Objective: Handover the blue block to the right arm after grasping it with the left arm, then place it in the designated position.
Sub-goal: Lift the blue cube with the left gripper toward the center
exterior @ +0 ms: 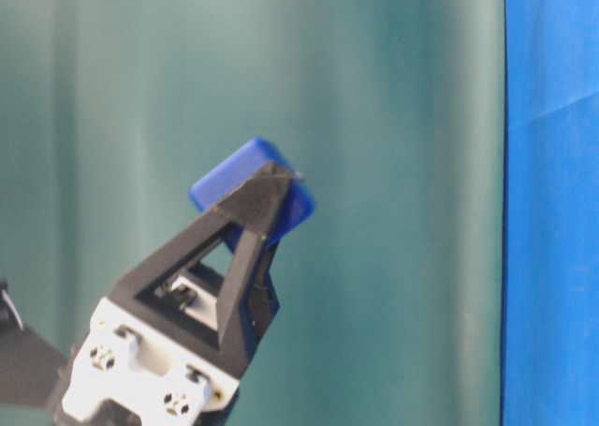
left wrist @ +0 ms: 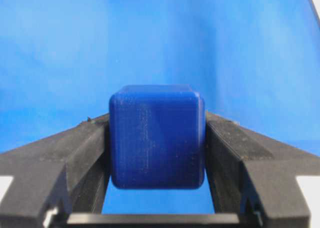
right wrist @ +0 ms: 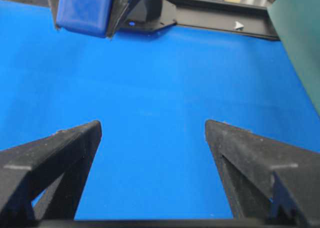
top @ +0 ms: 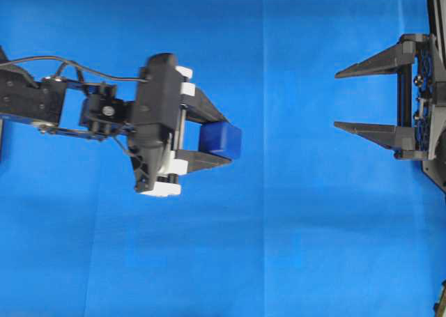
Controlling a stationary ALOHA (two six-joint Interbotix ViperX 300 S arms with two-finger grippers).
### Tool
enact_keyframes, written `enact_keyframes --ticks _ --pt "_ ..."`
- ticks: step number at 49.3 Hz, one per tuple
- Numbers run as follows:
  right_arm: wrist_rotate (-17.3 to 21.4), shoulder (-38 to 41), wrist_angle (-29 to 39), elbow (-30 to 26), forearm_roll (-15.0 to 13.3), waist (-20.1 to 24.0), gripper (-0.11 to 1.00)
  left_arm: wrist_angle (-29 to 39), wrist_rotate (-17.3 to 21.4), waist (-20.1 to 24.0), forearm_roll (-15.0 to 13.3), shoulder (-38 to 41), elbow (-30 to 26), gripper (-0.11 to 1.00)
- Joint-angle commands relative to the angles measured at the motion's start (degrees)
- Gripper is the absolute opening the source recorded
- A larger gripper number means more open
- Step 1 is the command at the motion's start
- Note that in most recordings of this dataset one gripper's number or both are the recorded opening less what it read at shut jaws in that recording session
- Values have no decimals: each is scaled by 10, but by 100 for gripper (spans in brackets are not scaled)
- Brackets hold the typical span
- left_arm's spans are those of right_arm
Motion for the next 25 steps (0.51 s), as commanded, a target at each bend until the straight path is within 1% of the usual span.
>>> enact_keyframes --ticks 1,7,11,14,25 --pt "-1 3 -6 -18 1 0 96 -62 2 4 0 -28 24 46" --pt "-1 3 -8 -18 1 0 96 -133 3 9 -1 -40 60 46" --pt "-1 3 -9 -19 1 0 96 -162 3 13 -4 -44 77 46" --pt "-1 3 -10 -19 1 0 96 -171 4 17 -5 -46 85 46" --pt "-1 3 -10 -18 1 0 97 -172 4 19 -6 -45 86 46"
